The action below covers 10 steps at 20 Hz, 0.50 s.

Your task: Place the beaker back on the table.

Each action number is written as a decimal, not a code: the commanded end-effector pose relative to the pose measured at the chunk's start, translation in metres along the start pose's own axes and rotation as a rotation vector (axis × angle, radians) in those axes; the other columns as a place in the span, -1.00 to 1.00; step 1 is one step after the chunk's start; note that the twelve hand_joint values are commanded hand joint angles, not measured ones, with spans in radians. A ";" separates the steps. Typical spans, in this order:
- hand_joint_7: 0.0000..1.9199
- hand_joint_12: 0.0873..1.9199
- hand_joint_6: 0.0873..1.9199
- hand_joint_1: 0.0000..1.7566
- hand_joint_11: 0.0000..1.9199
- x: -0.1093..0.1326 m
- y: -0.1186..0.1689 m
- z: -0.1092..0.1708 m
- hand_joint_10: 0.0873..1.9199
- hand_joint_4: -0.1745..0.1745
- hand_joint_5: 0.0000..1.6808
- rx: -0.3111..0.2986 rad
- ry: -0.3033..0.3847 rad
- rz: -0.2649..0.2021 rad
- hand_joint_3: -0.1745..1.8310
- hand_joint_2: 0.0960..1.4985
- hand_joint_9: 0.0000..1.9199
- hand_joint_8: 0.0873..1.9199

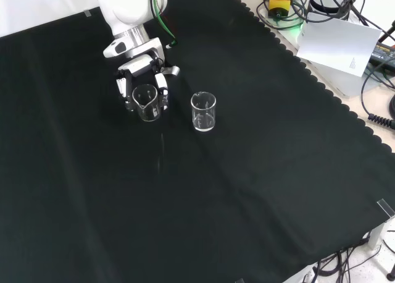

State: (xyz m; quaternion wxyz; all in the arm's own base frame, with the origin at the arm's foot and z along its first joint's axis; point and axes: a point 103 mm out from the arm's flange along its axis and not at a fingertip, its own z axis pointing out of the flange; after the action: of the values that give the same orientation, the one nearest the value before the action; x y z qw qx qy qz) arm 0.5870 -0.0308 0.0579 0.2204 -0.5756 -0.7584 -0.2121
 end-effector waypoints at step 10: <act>0.13 -0.34 -0.27 0.55 0.31 -0.006 -0.005 0.007 -1.00 -0.99 0.36 0.002 0.047 0.000 -0.73 0.24 0.55 -0.13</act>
State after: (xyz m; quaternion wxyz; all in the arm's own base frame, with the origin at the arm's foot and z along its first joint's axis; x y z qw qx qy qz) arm 0.5856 -0.0311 0.0494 0.2306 -0.5723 -0.7529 -0.2292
